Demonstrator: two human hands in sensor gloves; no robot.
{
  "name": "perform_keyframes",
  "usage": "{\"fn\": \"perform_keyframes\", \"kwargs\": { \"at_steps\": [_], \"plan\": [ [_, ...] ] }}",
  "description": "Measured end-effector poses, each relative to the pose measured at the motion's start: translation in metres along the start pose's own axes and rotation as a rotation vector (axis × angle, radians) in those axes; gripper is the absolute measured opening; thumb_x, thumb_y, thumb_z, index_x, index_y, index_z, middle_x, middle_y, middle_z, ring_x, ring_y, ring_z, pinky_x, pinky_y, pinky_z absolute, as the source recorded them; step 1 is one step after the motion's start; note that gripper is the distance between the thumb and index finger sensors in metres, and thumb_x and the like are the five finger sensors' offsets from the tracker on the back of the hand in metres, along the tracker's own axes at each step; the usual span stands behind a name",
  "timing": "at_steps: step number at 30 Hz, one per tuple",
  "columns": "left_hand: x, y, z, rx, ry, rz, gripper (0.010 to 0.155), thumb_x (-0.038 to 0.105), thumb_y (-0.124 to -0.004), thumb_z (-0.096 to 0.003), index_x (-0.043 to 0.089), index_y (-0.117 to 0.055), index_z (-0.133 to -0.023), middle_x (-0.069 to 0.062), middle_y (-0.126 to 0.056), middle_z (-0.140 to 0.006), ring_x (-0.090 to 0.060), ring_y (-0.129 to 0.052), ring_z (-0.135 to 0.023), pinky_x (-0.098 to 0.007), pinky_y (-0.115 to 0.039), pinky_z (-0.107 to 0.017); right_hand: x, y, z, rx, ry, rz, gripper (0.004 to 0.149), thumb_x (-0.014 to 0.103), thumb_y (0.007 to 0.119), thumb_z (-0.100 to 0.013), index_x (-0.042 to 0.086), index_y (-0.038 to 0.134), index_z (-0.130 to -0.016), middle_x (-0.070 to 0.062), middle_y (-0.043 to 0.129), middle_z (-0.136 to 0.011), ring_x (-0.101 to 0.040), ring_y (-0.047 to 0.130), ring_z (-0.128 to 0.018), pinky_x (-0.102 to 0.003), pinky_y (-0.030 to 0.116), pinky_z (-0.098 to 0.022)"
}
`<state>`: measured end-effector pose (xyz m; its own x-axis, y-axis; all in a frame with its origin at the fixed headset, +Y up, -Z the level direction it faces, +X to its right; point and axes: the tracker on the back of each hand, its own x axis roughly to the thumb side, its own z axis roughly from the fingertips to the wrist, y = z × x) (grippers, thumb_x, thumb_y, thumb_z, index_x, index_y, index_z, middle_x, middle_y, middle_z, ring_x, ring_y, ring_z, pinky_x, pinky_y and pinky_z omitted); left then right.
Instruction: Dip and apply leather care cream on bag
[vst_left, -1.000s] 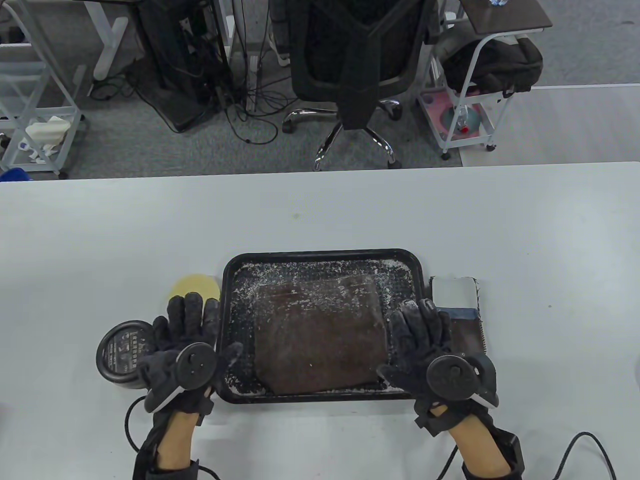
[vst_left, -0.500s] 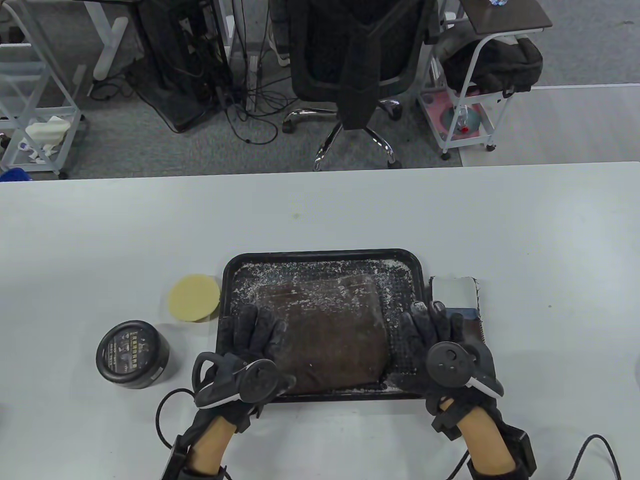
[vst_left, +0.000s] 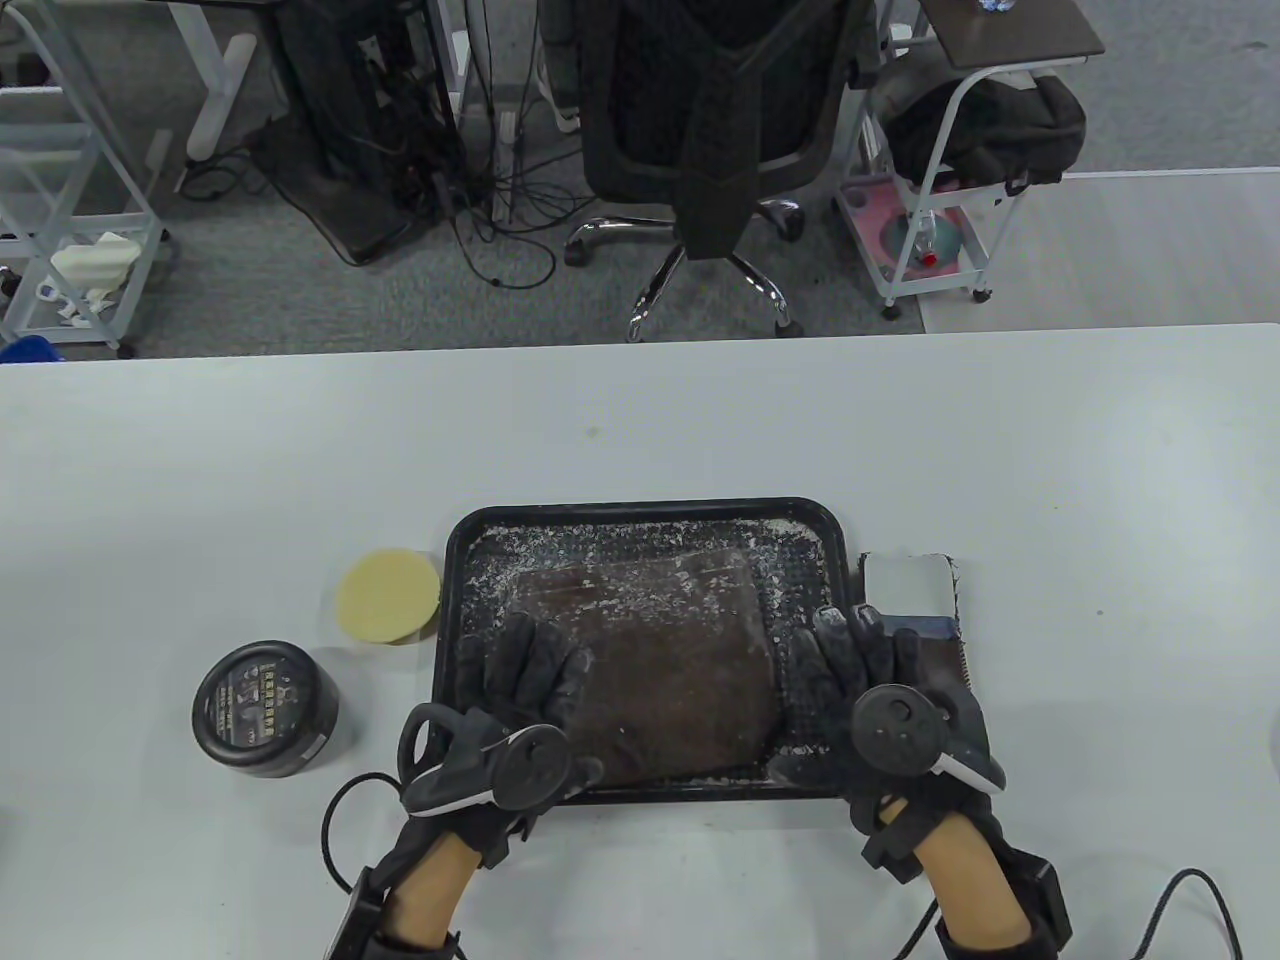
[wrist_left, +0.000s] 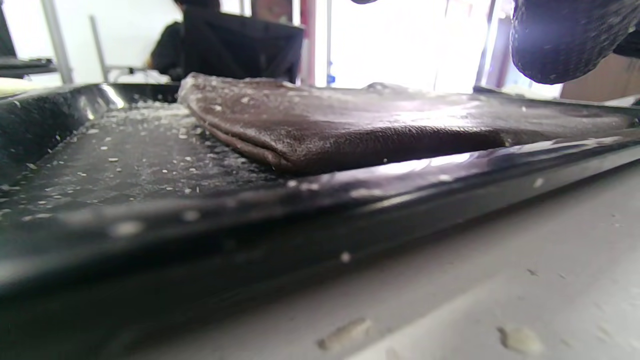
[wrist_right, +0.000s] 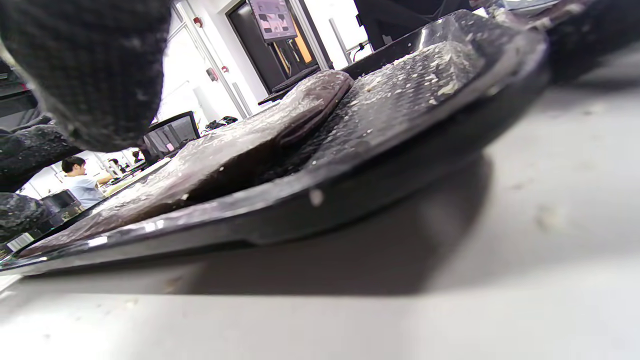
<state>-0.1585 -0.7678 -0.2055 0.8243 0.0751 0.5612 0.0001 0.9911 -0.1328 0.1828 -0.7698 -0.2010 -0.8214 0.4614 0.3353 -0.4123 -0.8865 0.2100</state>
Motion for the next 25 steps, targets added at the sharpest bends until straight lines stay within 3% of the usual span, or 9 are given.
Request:
{"fn": "perform_keyframes", "kwargs": {
  "at_steps": [25],
  "plan": [
    [0.0051,-0.0022,-0.0009,-0.026,-0.020,0.005,0.098,0.071,-0.073,-0.0461,0.018,-0.030,-0.116,-0.017,-0.008,-0.117,-0.051,-0.006,-0.105,-0.074,-0.012,-0.065,0.0027,0.0009,0.0010,-0.011,-0.029,-0.006,0.108,0.059,0.092,-0.040,0.016,0.026,-0.113,-0.019,0.006,-0.116,-0.044,-0.012,-0.102,-0.065,-0.008,-0.062]
  ]
}}
